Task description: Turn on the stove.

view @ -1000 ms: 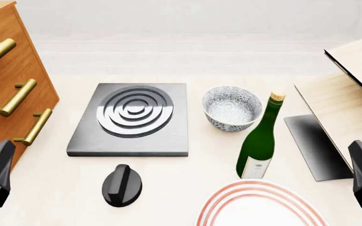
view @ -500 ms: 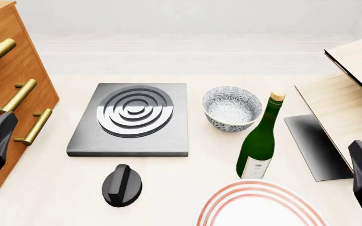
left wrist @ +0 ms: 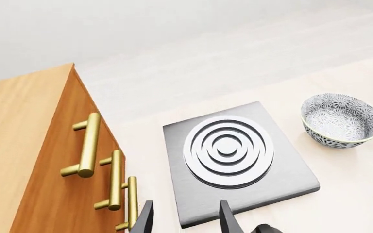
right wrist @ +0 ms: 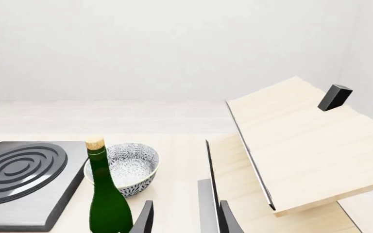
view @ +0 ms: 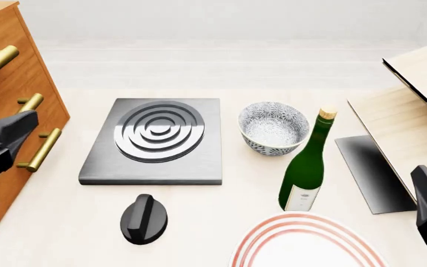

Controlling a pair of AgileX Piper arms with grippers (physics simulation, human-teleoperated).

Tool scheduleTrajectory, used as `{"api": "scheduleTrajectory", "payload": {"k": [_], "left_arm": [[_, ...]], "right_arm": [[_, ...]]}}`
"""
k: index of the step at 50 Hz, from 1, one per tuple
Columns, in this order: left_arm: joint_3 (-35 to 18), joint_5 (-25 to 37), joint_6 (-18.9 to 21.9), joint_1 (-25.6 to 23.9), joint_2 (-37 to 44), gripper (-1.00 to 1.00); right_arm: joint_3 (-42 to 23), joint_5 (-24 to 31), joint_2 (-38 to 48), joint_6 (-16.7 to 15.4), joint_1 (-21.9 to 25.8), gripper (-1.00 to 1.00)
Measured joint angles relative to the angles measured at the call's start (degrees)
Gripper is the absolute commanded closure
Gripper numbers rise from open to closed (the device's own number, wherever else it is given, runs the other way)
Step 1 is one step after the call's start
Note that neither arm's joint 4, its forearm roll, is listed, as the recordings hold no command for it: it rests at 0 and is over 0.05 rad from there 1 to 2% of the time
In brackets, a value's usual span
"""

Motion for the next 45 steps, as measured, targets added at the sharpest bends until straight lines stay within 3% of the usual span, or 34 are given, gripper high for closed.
{"api": "scheduleTrajectory", "payload": {"k": [20, 45], "left_arm": [[-6.73, 7.25, -7.13, -6.9, 7.47, -1.0], [-3.47, 1.47, -10.69, -11.47, 15.53, -1.0]], "right_arm": [[-0.13, 0.32, -0.21, -0.02, 0.0, -1.0], [-0.14, 0.38, -0.26, -0.02, 0.0, -1.0]]}}
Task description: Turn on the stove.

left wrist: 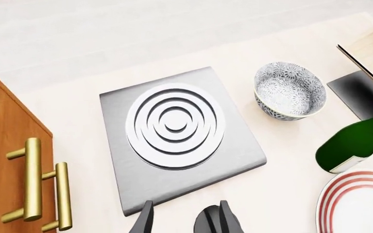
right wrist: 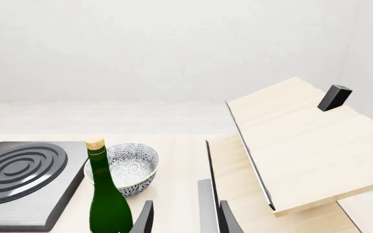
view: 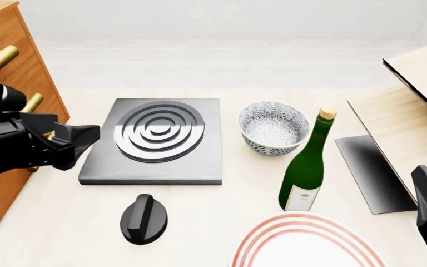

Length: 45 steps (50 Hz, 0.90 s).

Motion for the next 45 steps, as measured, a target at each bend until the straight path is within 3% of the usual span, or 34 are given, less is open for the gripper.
{"api": "scheduleTrajectory", "payload": {"k": [45], "left_arm": [[5.68, -10.25, -2.16, -2.47, 10.9, -1.0]], "right_arm": [[-0.27, 0.71, -0.43, 0.0, 0.01, -1.0]]}}
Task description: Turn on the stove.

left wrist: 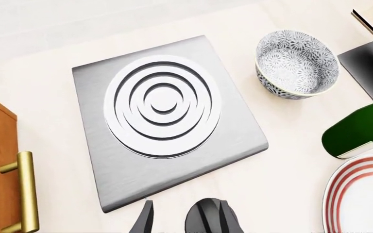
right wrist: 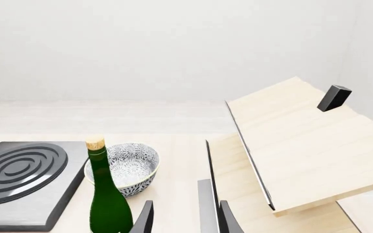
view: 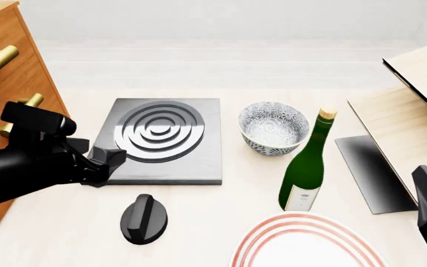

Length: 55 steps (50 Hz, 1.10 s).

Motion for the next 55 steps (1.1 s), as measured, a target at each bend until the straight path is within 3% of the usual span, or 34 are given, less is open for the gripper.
{"api": "scheduleTrajectory", "payload": {"k": [55], "left_arm": [[4.48, -10.63, -4.35, -4.07, 10.68, -1.0]], "right_arm": [[0.23, -0.71, 0.49, 0.02, -0.01, -1.0]]}}
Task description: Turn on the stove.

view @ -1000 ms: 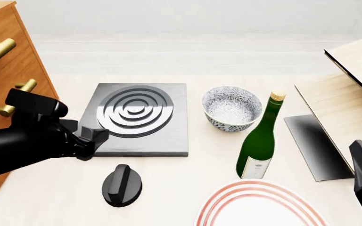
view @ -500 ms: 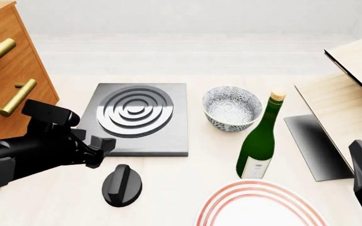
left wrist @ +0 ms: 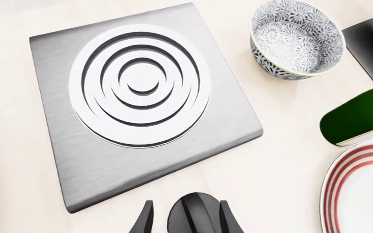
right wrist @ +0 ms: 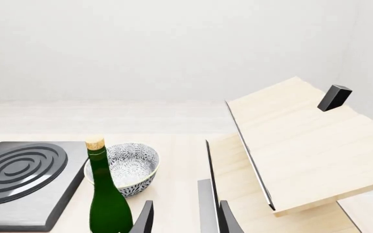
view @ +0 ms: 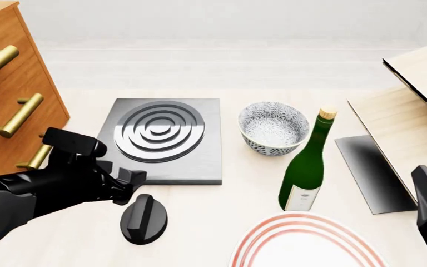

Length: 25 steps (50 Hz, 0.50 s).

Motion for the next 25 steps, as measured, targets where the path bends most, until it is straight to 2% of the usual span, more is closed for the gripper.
{"api": "scheduleTrajectory", "payload": {"k": [25], "left_arm": [[2.44, -6.5, -1.44, -0.83, 5.8, -1.0]], "right_arm": [[0.01, -0.02, 0.02, 0.0, 0.0, -1.0]]}}
